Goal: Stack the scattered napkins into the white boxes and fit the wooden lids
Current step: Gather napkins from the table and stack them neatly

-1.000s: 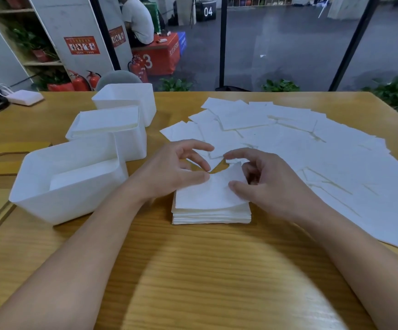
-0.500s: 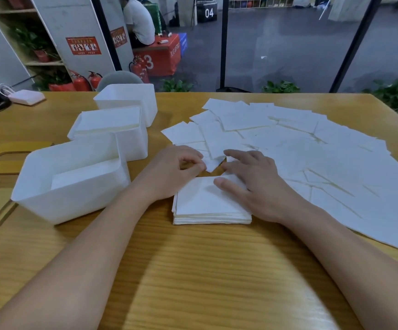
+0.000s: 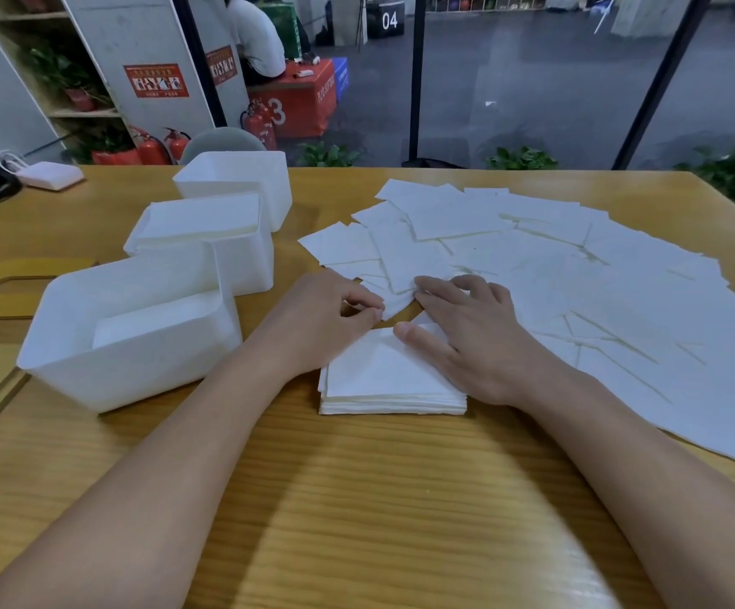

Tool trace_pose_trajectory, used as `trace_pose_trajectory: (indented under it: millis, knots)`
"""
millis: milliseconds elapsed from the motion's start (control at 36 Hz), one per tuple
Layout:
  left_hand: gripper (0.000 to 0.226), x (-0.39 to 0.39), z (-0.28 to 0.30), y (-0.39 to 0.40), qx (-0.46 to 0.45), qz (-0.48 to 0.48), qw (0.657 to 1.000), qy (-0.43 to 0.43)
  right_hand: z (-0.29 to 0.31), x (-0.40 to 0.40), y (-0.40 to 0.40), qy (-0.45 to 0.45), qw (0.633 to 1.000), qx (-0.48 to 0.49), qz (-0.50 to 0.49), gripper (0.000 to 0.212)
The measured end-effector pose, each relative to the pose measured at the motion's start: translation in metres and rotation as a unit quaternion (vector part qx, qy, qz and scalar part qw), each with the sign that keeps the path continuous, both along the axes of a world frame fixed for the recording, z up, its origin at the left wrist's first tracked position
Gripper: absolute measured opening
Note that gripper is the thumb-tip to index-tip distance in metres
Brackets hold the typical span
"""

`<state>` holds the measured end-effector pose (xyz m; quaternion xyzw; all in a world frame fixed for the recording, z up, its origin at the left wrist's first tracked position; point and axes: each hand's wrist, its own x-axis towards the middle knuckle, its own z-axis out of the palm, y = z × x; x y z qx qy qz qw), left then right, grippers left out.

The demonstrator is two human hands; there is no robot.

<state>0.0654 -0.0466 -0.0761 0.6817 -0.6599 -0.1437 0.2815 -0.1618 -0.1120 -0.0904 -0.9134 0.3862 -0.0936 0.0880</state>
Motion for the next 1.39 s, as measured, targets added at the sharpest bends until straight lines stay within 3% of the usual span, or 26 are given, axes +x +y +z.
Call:
trace_pose_trajectory:
  millis: [139,222,361,444,500,583,694,778,833,889,1083,1194,1278,1389]
  knots:
    - [0.009,0.002,0.004,0.001,-0.049,0.024,0.998,0.016,0.001,-0.002,0.0,-0.058,0.998,-0.012,0.01,0.074]
    - [0.009,0.001,0.007,0.003,-0.1,0.011,0.991,0.093,0.004,-0.002,0.001,-0.172,0.985,-0.007,-0.01,0.059]
    - [0.01,-0.002,0.014,0.007,-0.139,-0.056,0.956,0.25,0.003,-0.006,-0.002,-0.234,0.972,-0.002,-0.022,0.059]
    - [0.007,0.002,0.015,0.007,-0.15,-0.076,0.943,0.286,0.002,-0.008,-0.005,-0.304,0.952,-0.036,-0.018,0.024]
    - [0.006,0.004,0.016,0.007,-0.153,-0.078,0.939,0.298,0.005,-0.01,-0.005,-0.341,0.939,-0.042,-0.028,0.012]
    - [0.007,0.007,0.016,0.006,-0.162,-0.074,0.925,0.337,0.012,-0.013,-0.003,-0.359,0.932,-0.048,-0.035,0.016]
    - [0.008,0.007,0.016,0.004,-0.174,-0.077,0.892,0.41,0.019,-0.015,0.007,-0.343,0.939,0.026,-0.015,0.061]
    - [0.009,0.008,0.015,0.003,-0.171,-0.076,0.877,0.442,0.011,-0.012,0.005,-0.342,0.939,0.041,-0.014,0.048]
    - [0.008,0.01,0.016,0.003,-0.164,-0.082,0.882,0.434,0.01,-0.011,0.003,-0.374,0.925,0.061,-0.022,0.024]
    - [0.013,0.011,0.017,0.004,-0.15,-0.089,0.897,0.407,0.011,-0.012,0.003,-0.404,0.911,0.082,-0.031,0.014]
    - [0.047,-0.002,0.017,0.008,-0.082,-0.091,0.938,0.325,0.018,-0.017,0.005,-0.4,0.91,0.103,-0.038,0.022]
    - [0.025,-0.004,0.018,0.007,-0.116,-0.063,0.94,0.315,0.025,-0.019,0.008,-0.442,0.888,0.126,-0.028,0.026]
    - [0.007,0.005,0.019,0.007,-0.084,-0.064,0.944,0.313,0.029,-0.02,0.009,-0.475,0.866,0.152,-0.033,0.026]
    - [0.025,0.014,0.02,0.007,-0.008,-0.075,0.962,0.263,0.028,-0.025,0.008,-0.459,0.871,0.165,-0.062,0.024]
